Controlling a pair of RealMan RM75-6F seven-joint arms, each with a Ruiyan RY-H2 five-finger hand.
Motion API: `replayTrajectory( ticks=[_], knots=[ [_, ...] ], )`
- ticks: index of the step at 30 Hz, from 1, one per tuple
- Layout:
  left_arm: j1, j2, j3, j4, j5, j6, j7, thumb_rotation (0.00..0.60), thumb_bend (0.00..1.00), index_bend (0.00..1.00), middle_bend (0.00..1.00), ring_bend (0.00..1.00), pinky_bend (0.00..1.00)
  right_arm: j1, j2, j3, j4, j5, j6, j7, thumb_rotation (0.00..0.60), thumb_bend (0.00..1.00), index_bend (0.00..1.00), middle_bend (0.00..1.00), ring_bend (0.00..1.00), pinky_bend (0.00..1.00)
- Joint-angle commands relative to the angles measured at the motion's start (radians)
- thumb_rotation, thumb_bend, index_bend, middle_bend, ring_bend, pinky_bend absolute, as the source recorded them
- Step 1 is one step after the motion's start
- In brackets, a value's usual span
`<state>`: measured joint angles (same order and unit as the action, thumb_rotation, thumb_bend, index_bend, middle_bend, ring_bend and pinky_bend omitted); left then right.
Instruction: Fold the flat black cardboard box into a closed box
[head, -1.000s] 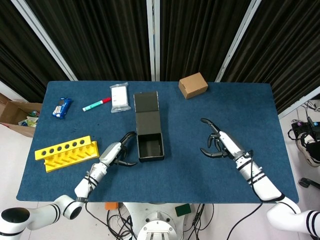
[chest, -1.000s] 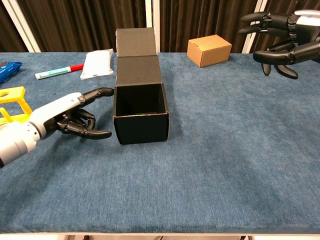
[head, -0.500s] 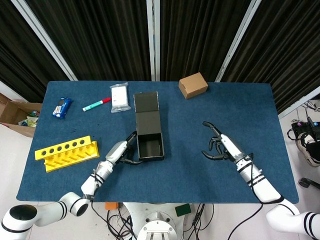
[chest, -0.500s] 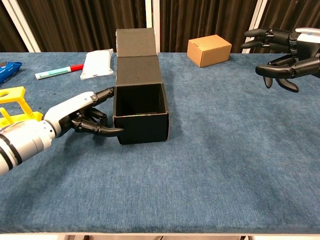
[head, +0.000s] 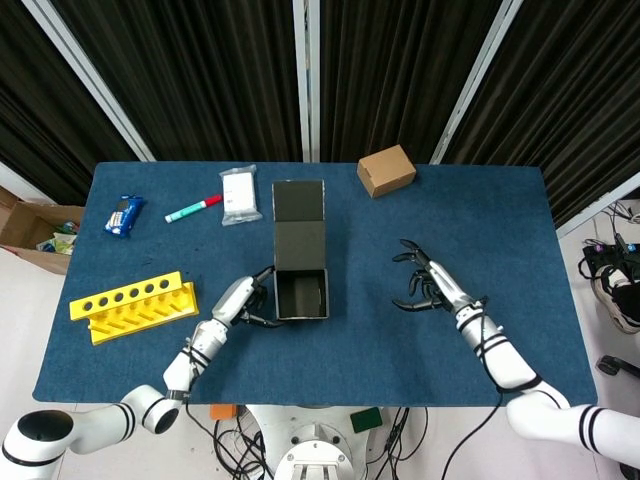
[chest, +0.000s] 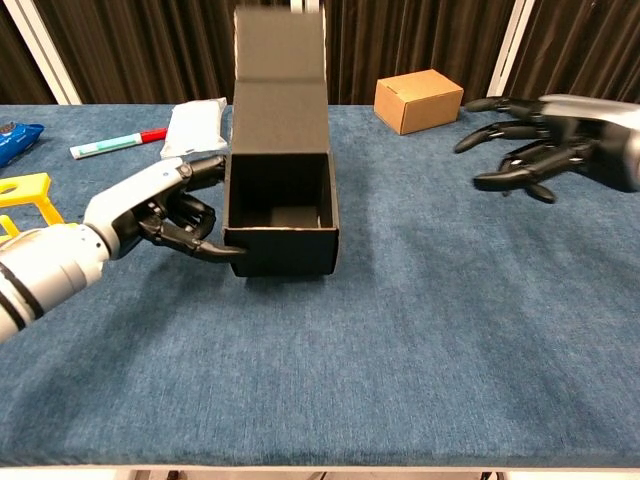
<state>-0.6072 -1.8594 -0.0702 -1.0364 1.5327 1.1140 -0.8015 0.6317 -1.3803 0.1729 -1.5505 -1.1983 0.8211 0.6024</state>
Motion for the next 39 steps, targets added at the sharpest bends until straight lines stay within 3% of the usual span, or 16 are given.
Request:
replayTrajectory(
  ticks=[1, 12, 17, 25, 30, 32, 35, 39],
  knots=[
    [0.011, 0.041, 0.021, -0.063, 0.036, 0.038, 0.016, 0.6, 0.09, 0.53, 0.52, 0.79, 0.99, 0.103, -0.08, 0.076, 0.065, 0.131, -0.101, -0.099, 0.6, 0.18, 0.0, 0.23, 0.58, 0.85],
    [-0.007, 0.076, 0.027, -0.14, 0.052, 0.037, 0.057, 0.6, 0.09, 0.52, 0.5, 0.78, 0.99, 0.326, -0.233, 0.223, 0.164, 0.386, -0.131, -0.326, 0.6, 0.18, 0.0, 0.24, 0.58, 0.85],
    [-0.027, 0.071, 0.009, -0.122, 0.006, -0.027, 0.072, 0.6, 0.09, 0.51, 0.5, 0.78, 0.99, 0.394, -0.242, 0.271, 0.112, 0.433, -0.166, -0.362, 0.6, 0.17, 0.0, 0.25, 0.58, 0.86],
    [-0.031, 0.063, -0.016, -0.083, -0.071, -0.094, 0.12, 0.6, 0.09, 0.46, 0.46, 0.78, 0.99, 0.436, -0.16, 0.2, -0.044, 0.468, -0.21, -0.472, 0.6, 0.05, 0.0, 0.31, 0.59, 0.87],
    [-0.027, 0.064, -0.023, -0.084, -0.108, -0.124, 0.177, 0.588, 0.09, 0.22, 0.29, 0.77, 0.99, 0.49, -0.129, 0.151, -0.055, 0.571, -0.175, -0.571, 0.6, 0.03, 0.0, 0.31, 0.59, 0.87],
    [-0.022, 0.073, -0.022, -0.095, -0.114, -0.127, 0.189, 0.534, 0.09, 0.1, 0.2, 0.76, 0.99, 0.508, -0.124, 0.143, -0.055, 0.604, -0.16, -0.598, 0.6, 0.03, 0.0, 0.31, 0.59, 0.87],
    [-0.006, 0.084, -0.016, -0.108, -0.121, -0.115, 0.218, 0.472, 0.09, 0.05, 0.13, 0.75, 0.99, 0.529, -0.116, 0.138, -0.058, 0.648, -0.147, -0.623, 0.6, 0.03, 0.0, 0.31, 0.6, 0.87],
    [0.016, 0.1, -0.006, -0.133, -0.127, -0.105, 0.237, 0.465, 0.09, 0.04, 0.09, 0.75, 0.99, 0.546, -0.109, 0.133, -0.061, 0.679, -0.14, -0.642, 0.6, 0.03, 0.01, 0.31, 0.6, 0.88]
  ],
)
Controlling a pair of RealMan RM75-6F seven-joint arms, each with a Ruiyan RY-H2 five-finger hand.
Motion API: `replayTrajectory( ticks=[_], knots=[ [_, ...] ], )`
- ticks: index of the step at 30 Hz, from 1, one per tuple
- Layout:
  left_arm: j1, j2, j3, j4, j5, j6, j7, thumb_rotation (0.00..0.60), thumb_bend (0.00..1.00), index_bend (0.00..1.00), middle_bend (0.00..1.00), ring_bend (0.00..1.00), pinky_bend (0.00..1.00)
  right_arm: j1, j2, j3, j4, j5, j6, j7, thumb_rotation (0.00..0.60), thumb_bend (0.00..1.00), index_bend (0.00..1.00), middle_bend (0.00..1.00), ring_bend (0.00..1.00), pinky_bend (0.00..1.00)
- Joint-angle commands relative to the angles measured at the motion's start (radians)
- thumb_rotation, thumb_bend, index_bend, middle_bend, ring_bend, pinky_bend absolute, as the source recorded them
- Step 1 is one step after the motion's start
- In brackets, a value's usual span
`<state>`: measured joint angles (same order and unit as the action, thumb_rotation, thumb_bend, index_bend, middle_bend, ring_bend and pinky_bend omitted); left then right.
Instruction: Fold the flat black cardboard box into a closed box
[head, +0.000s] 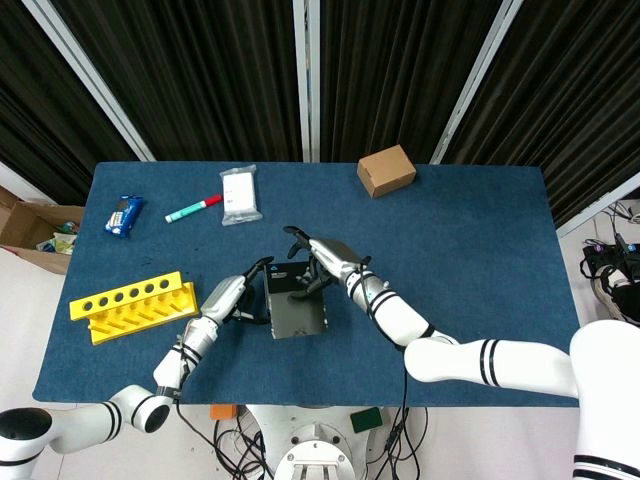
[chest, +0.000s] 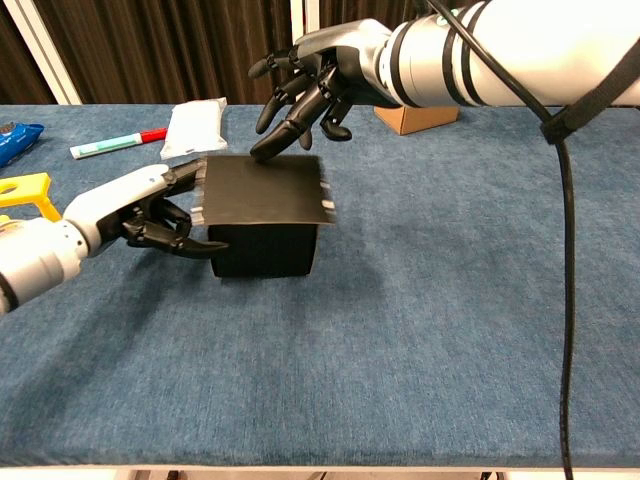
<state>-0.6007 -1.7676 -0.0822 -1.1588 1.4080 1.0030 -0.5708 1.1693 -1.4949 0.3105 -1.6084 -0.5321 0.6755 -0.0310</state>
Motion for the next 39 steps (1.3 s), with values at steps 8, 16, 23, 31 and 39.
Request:
replayTrajectory(
  ticks=[8, 16, 23, 31, 39],
  knots=[
    [0.056, 0.055, 0.04, -0.075, 0.021, 0.058, 0.063, 0.457, 0.09, 0.04, 0.06, 0.74, 0.99, 0.02, 0.013, -0.012, -0.038, 0.013, 0.019, -0.027, 0.6, 0.03, 0.01, 0.31, 0.6, 0.88],
    [0.123, 0.131, 0.088, -0.133, 0.046, 0.139, 0.211, 0.446, 0.09, 0.04, 0.06, 0.74, 0.99, 0.025, -0.006, -0.062, -0.107, -0.041, 0.127, -0.12, 0.6, 0.03, 0.03, 0.32, 0.6, 0.88],
    [0.173, 0.21, 0.113, -0.211, 0.074, 0.207, 0.279, 0.444, 0.09, 0.04, 0.06, 0.73, 0.99, -0.001, -0.16, -0.179, -0.068, -0.199, 0.41, -0.354, 0.6, 0.04, 0.1, 0.33, 0.6, 0.88],
    [0.181, 0.253, 0.123, -0.26, 0.104, 0.209, 0.263, 0.444, 0.09, 0.04, 0.06, 0.73, 0.99, -0.054, -0.332, -0.27, 0.147, -0.39, 0.498, -0.467, 0.6, 0.06, 0.18, 0.39, 0.61, 0.88],
    [0.181, 0.259, 0.118, -0.255, 0.119, 0.205, 0.224, 0.439, 0.09, 0.04, 0.05, 0.73, 0.99, -0.104, -0.425, -0.312, 0.38, -0.589, 0.498, -0.42, 0.6, 0.18, 0.34, 0.49, 0.63, 0.9]
  ],
)
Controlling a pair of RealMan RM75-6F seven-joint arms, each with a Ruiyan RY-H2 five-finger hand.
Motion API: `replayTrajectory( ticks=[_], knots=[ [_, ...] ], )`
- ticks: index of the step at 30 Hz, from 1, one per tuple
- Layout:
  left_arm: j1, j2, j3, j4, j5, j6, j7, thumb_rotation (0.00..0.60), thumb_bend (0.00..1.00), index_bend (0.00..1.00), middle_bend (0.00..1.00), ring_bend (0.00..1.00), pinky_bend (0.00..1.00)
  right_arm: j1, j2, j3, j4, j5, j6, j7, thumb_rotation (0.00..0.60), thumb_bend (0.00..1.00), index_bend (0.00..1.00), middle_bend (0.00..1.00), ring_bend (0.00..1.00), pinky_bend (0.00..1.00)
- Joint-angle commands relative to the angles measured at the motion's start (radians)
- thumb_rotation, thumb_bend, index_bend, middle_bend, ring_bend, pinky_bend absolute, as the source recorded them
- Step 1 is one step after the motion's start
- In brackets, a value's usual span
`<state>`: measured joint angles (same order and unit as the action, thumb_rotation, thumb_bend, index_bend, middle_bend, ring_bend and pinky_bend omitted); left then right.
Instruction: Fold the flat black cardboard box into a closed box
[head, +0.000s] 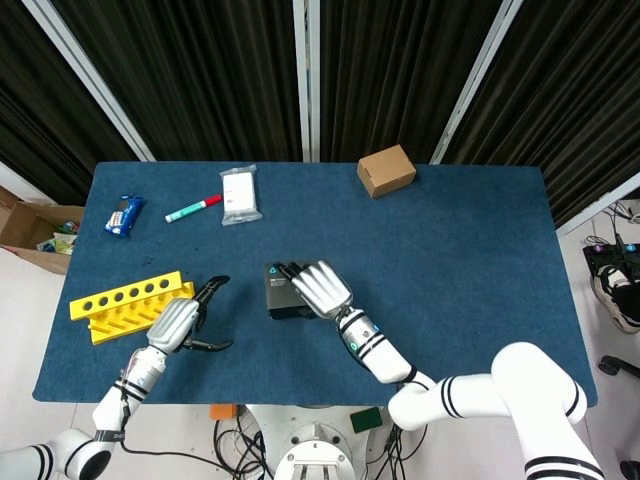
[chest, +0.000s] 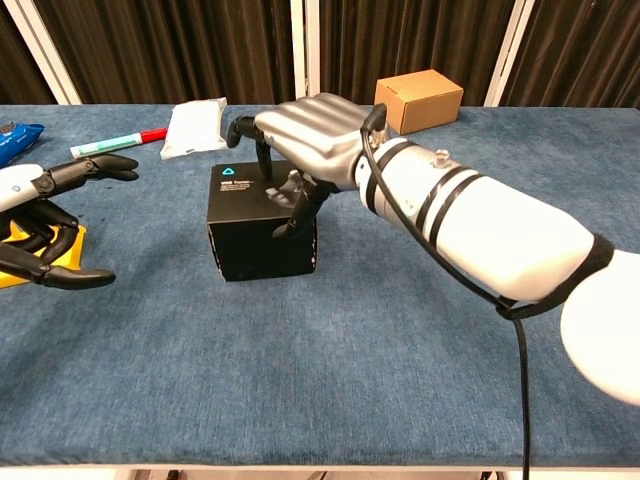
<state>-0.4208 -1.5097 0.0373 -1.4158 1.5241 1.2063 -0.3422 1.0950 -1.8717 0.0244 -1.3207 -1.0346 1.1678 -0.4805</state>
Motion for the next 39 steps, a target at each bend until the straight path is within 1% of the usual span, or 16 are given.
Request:
replayTrajectory(
  ticks=[1, 2, 3, 6, 10, 13, 14, 15, 18, 20, 22, 26, 29, 32, 36, 39],
  knots=[
    [0.001, 0.002, -0.003, 0.002, 0.006, 0.003, -0.007, 0.439, 0.09, 0.04, 0.05, 0.73, 0.99, -0.037, -0.057, -0.026, 0.119, -0.11, 0.004, 0.042, 0.6, 0.24, 0.36, 0.51, 0.64, 0.9],
    [0.001, 0.003, -0.004, 0.003, 0.007, 0.005, -0.007, 0.437, 0.09, 0.04, 0.05, 0.73, 0.99, -0.042, -0.063, -0.025, 0.135, -0.124, 0.003, 0.049, 0.6, 0.3, 0.38, 0.53, 0.64, 0.9],
    [0.001, 0.004, -0.005, 0.004, 0.009, 0.006, -0.005, 0.435, 0.09, 0.04, 0.05, 0.73, 0.99, -0.048, -0.066, -0.021, 0.145, -0.136, 0.004, 0.057, 0.6, 0.33, 0.39, 0.54, 0.64, 0.9],
    [0.005, 0.009, -0.011, 0.01, 0.012, 0.018, 0.034, 0.434, 0.09, 0.04, 0.05, 0.73, 0.99, -0.067, -0.059, -0.001, 0.141, -0.179, 0.017, 0.102, 0.6, 0.34, 0.39, 0.53, 0.64, 0.9],
    [0.016, 0.026, -0.026, 0.018, -0.004, 0.039, 0.146, 0.435, 0.09, 0.04, 0.06, 0.69, 0.98, -0.102, -0.005, 0.025, 0.085, -0.238, 0.065, 0.143, 0.6, 0.31, 0.31, 0.48, 0.63, 0.88],
    [0.036, 0.047, -0.045, 0.02, -0.027, 0.077, 0.265, 0.437, 0.09, 0.04, 0.06, 0.6, 0.91, -0.143, 0.062, 0.04, 0.016, -0.264, 0.11, 0.171, 0.6, 0.34, 0.22, 0.41, 0.59, 0.83],
    [0.044, 0.054, -0.05, 0.018, -0.036, 0.089, 0.296, 0.436, 0.09, 0.05, 0.06, 0.57, 0.87, -0.158, 0.085, 0.043, -0.007, -0.27, 0.123, 0.181, 0.6, 0.36, 0.18, 0.38, 0.55, 0.79],
    [0.055, 0.066, -0.058, 0.015, -0.05, 0.105, 0.339, 0.434, 0.09, 0.05, 0.06, 0.55, 0.85, -0.18, 0.117, 0.046, -0.036, -0.276, 0.142, 0.191, 0.6, 0.36, 0.16, 0.37, 0.54, 0.76],
    [0.08, 0.095, -0.076, 0.024, -0.084, 0.144, 0.457, 0.45, 0.09, 0.09, 0.07, 0.51, 0.76, -0.234, 0.194, 0.044, -0.098, -0.277, 0.179, 0.194, 0.6, 0.37, 0.11, 0.32, 0.43, 0.56],
    [0.106, 0.121, -0.087, 0.03, -0.112, 0.177, 0.531, 0.458, 0.09, 0.1, 0.08, 0.47, 0.7, -0.284, 0.272, 0.03, -0.156, -0.267, 0.2, 0.184, 0.6, 0.37, 0.07, 0.3, 0.36, 0.42],
    [0.138, 0.151, -0.093, 0.032, -0.14, 0.212, 0.57, 0.461, 0.09, 0.1, 0.08, 0.42, 0.64, -0.341, 0.364, 0.009, -0.217, -0.246, 0.217, 0.185, 0.6, 0.37, 0.04, 0.27, 0.29, 0.33],
    [0.206, 0.215, -0.082, 0.037, -0.163, 0.272, 0.587, 0.467, 0.09, 0.12, 0.1, 0.27, 0.44, -0.448, 0.537, -0.036, -0.31, -0.222, 0.242, 0.252, 0.6, 0.37, 0.0, 0.18, 0.14, 0.17],
    [0.265, 0.259, -0.066, 0.023, -0.167, 0.324, 0.557, 0.466, 0.09, 0.12, 0.11, 0.21, 0.34, -0.532, 0.631, -0.071, -0.336, -0.231, 0.283, 0.315, 0.6, 0.37, 0.0, 0.11, 0.05, 0.07],
    [0.326, 0.288, -0.041, -0.003, -0.151, 0.386, 0.539, 0.465, 0.09, 0.12, 0.11, 0.2, 0.3, -0.614, 0.685, -0.102, -0.335, -0.247, 0.322, 0.386, 0.6, 0.38, 0.0, 0.06, 0.01, 0.01],
    [0.397, 0.286, -0.004, -0.037, -0.118, 0.457, 0.522, 0.469, 0.09, 0.12, 0.11, 0.2, 0.3, -0.714, 0.717, -0.129, -0.333, -0.265, 0.376, 0.471, 0.6, 0.38, 0.0, 0.04, 0.0, 0.0],
    [0.437, 0.267, 0.016, -0.052, -0.097, 0.49, 0.503, 0.467, 0.09, 0.12, 0.11, 0.2, 0.3, -0.783, 0.717, -0.141, -0.319, -0.291, 0.42, 0.532, 0.6, 0.38, 0.0, 0.03, 0.0, 0.0]
  ],
)
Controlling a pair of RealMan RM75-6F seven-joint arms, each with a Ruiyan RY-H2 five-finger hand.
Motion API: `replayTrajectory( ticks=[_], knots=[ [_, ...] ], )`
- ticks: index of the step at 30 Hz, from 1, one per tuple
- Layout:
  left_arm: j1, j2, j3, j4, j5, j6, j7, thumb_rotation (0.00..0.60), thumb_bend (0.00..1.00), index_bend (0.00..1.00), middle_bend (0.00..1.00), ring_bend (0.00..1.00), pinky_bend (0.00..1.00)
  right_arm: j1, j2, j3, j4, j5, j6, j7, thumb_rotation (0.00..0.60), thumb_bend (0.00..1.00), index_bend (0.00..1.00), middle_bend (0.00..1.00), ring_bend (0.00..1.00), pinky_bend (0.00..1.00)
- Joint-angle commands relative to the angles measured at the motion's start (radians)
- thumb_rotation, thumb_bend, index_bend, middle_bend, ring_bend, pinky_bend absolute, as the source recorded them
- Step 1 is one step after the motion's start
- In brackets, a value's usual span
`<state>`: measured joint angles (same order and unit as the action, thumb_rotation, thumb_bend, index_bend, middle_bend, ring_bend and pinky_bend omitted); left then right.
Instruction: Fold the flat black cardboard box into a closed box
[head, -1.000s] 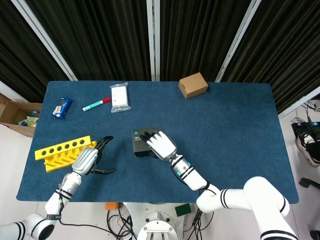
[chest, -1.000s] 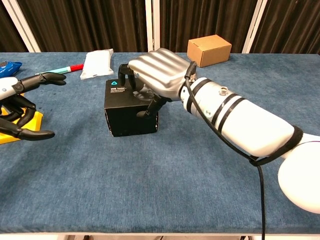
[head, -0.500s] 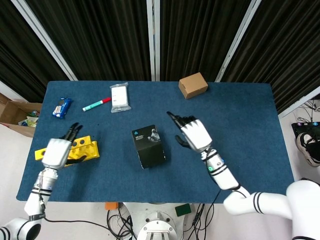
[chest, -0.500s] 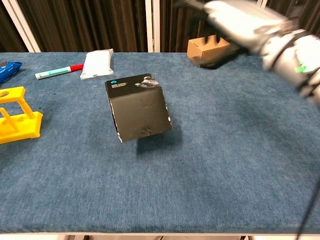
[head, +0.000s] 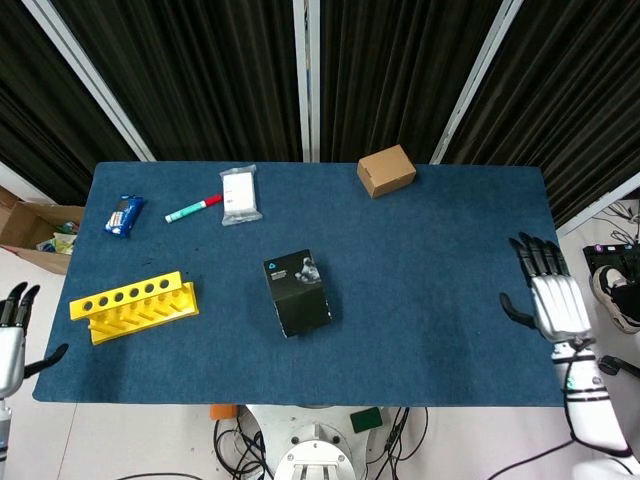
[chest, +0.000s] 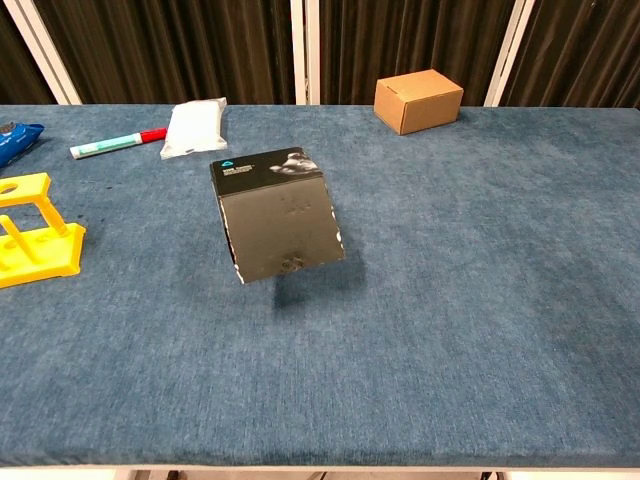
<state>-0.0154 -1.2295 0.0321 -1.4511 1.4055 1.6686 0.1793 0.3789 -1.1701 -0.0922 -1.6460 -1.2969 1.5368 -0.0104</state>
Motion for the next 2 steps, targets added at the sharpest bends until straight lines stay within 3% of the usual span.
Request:
replayTrajectory(
  ticks=[1, 2],
  knots=[
    [0.043, -0.022, 0.026, -0.015, 0.032, 0.038, -0.017, 0.467, 0.09, 0.12, 0.11, 0.2, 0.3, -0.09, 0.011, -0.027, 0.017, -0.038, 0.065, 0.079, 0.6, 0.38, 0.0, 0.03, 0.0, 0.0],
    [0.049, -0.029, 0.029, -0.014, 0.04, 0.044, -0.013, 0.466, 0.09, 0.12, 0.11, 0.21, 0.3, -0.104, 0.008, -0.028, 0.024, -0.046, 0.073, 0.085, 0.6, 0.38, 0.0, 0.03, 0.0, 0.0]
  ],
)
